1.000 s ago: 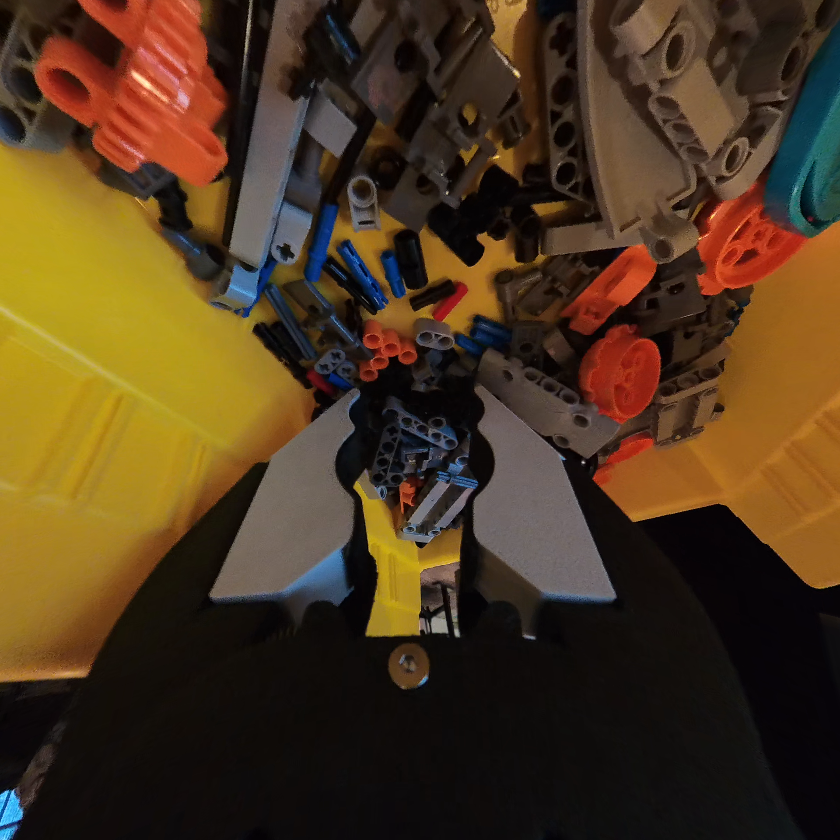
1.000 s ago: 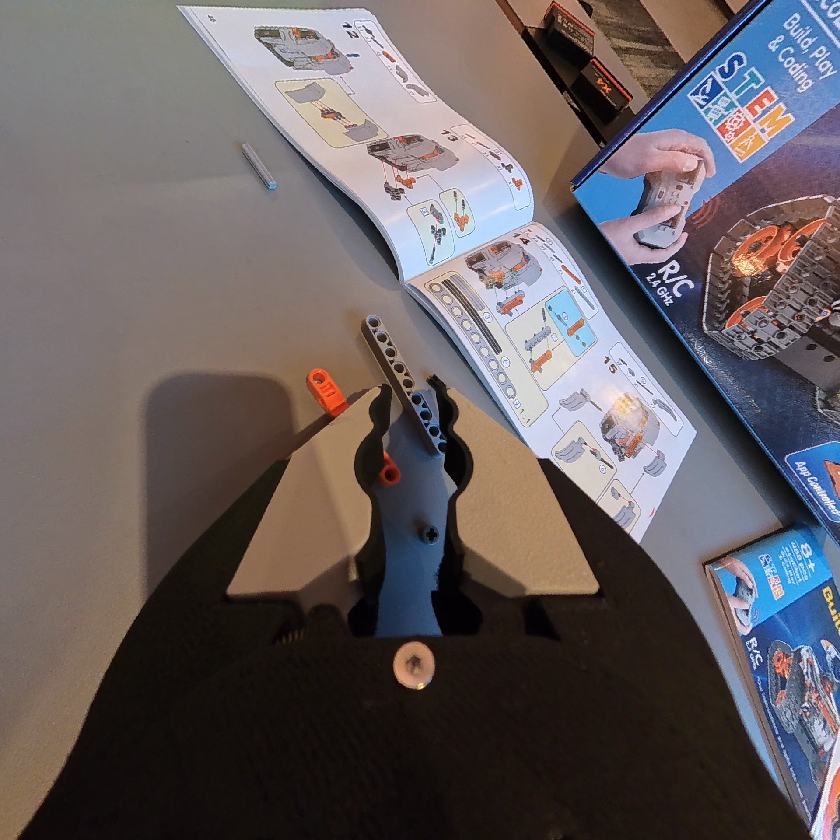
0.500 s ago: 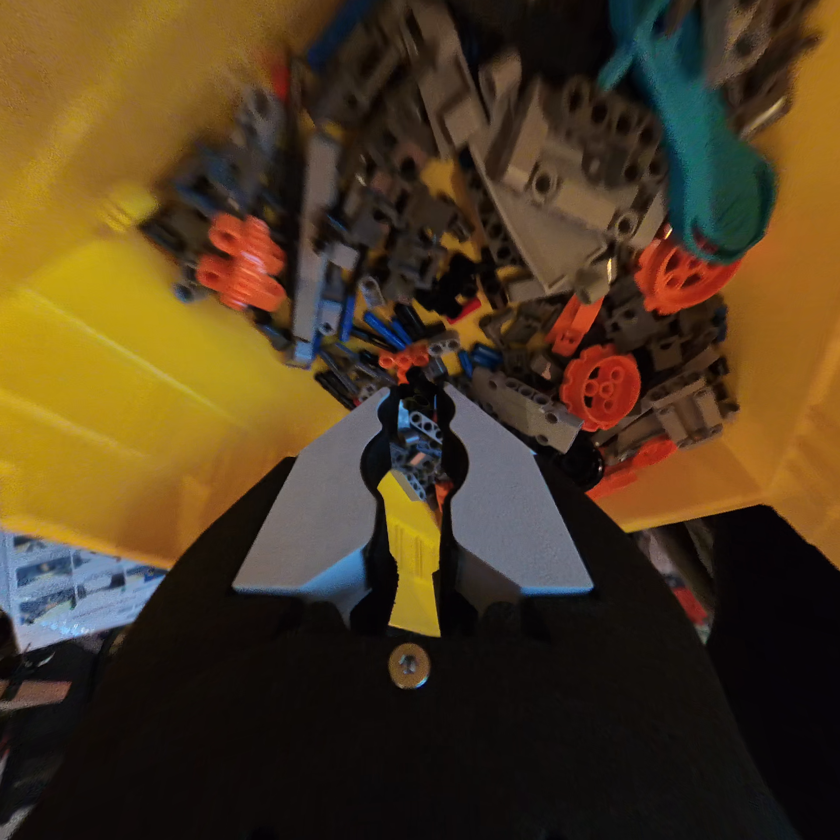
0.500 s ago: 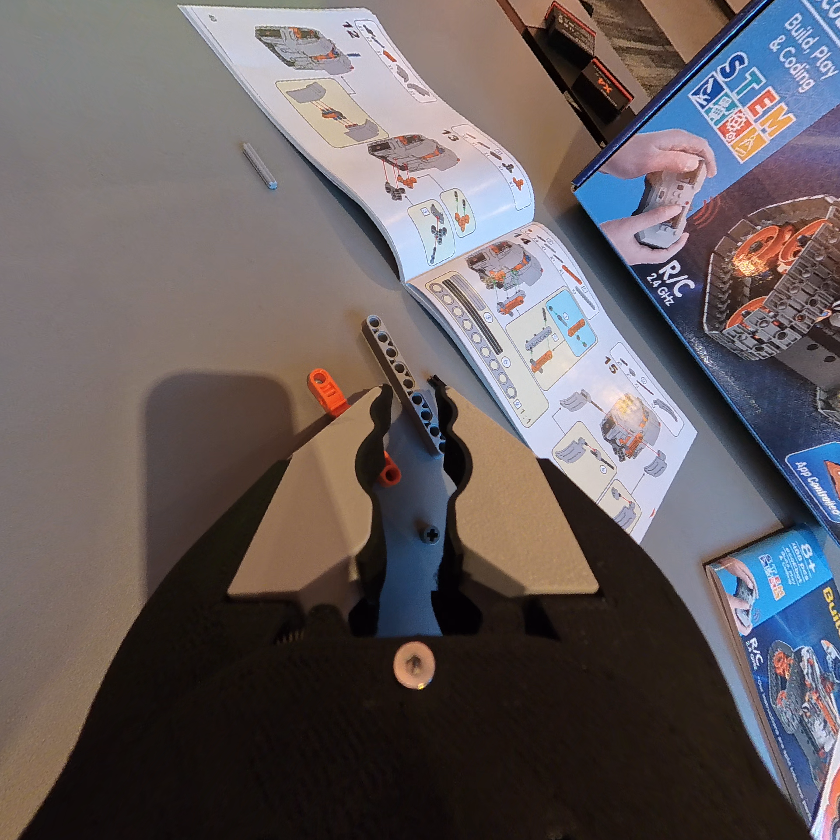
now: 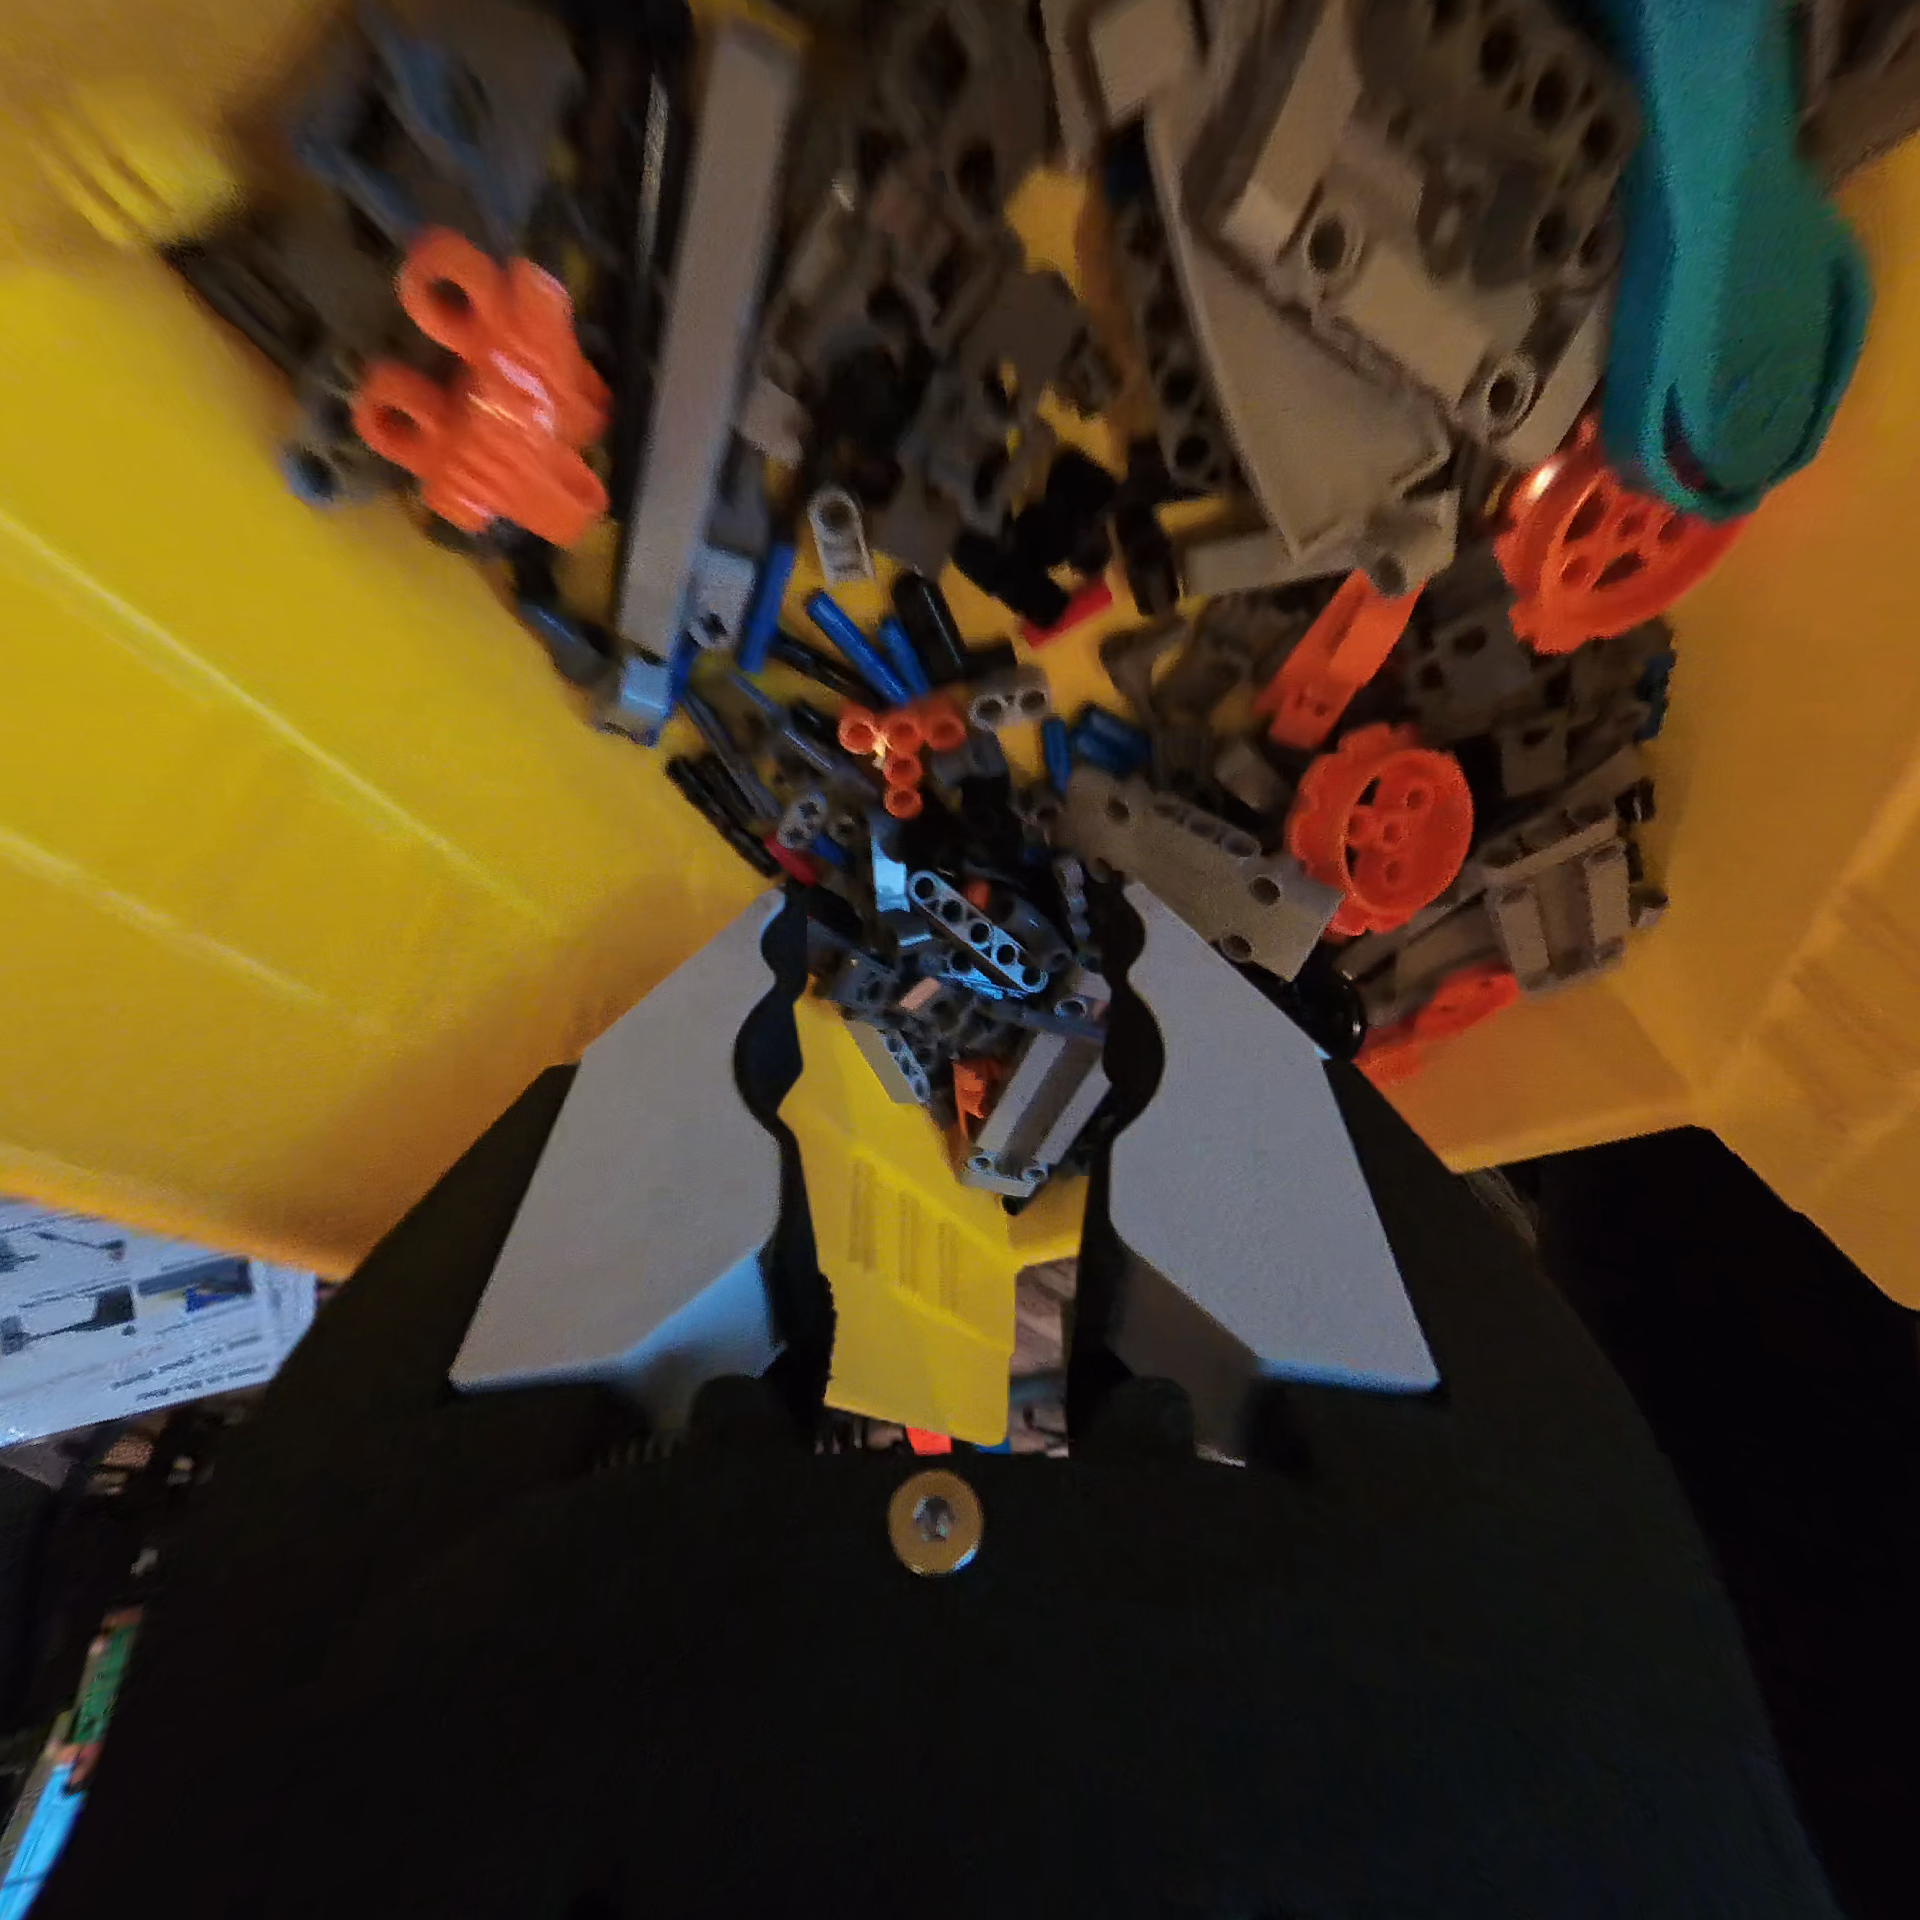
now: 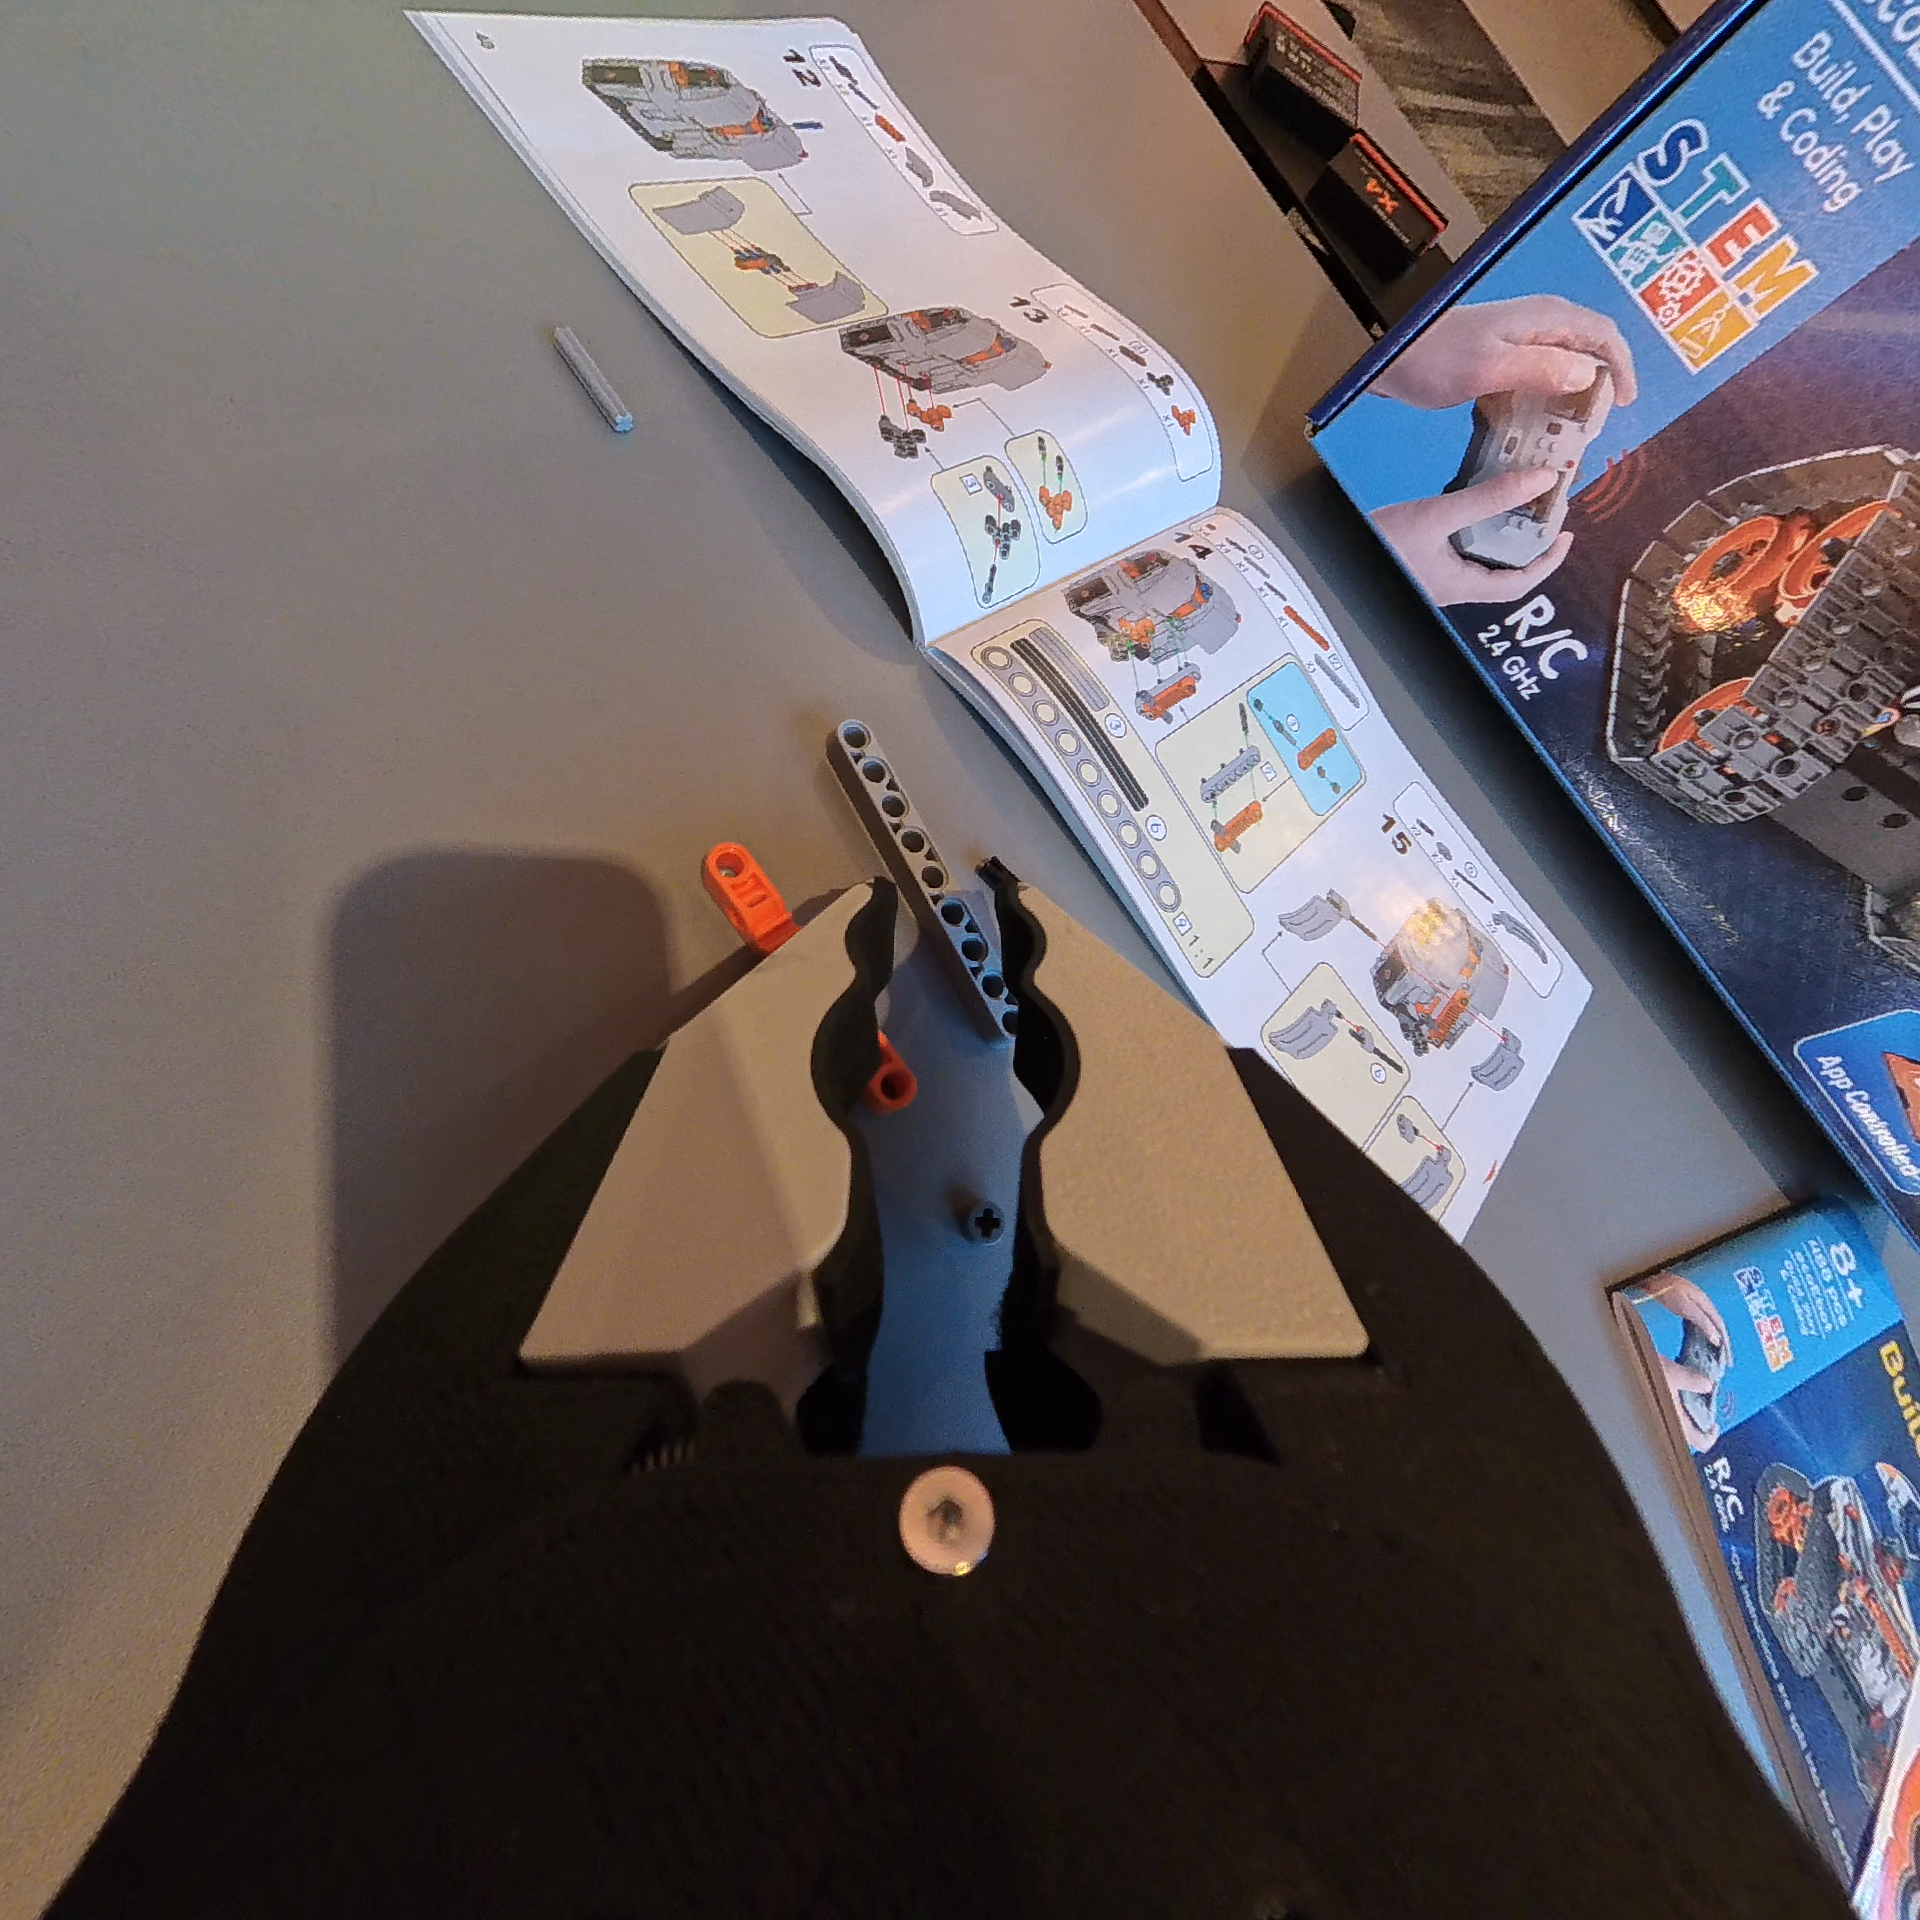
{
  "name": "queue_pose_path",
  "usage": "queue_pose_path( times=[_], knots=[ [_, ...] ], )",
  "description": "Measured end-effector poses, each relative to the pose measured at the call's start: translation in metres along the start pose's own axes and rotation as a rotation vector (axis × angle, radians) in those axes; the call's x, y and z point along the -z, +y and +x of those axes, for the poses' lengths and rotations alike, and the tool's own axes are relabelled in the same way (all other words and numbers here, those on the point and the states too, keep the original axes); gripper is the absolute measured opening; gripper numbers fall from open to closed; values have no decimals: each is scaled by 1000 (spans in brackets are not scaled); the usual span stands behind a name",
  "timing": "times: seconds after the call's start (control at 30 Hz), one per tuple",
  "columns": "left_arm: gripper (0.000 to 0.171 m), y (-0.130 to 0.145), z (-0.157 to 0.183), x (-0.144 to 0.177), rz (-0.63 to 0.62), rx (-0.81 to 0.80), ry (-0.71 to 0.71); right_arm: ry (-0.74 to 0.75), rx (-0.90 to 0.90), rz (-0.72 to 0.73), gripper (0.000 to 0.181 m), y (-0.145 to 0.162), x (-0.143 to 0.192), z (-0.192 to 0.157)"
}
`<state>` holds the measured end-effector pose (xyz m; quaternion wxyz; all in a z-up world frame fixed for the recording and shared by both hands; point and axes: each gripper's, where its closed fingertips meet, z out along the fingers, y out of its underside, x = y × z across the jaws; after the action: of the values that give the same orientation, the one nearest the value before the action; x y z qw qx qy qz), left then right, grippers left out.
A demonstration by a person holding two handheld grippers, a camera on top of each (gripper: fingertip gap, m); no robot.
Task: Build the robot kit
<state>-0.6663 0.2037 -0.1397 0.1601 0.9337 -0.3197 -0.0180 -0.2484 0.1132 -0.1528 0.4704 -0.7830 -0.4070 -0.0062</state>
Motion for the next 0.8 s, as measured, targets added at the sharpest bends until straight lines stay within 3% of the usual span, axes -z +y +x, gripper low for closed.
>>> queue_pose_path(
  times=[0.13, 0.27, 0.3, 0.37, 0.53, 0.8],
  knots=[
    [56, 8, 5, -17, -57, 2, 37, 8, 8, 2, 19, 0, 0, 1],
    [55, 13, 3, -24, -96, 17, 34, 68, 107, 47, 33, -10, 4, 1],
    [51, 13, 2, -24, -97, 7, 27, 77, 129, 70, 34, -16, 6, -1],
    [20, 11, 2, -25, -99, -17, 27, 91, 144, 102, 36, -24, 9, -1],
    [17, 9, 2, -23, -103, -45, 34, -4, -29, 157, 35, -32, 14, -6],
    [5, -21, -1, 14, 72, -83, 5, -30, -133, 224, 35, -39, 21, 1]
  ],
)
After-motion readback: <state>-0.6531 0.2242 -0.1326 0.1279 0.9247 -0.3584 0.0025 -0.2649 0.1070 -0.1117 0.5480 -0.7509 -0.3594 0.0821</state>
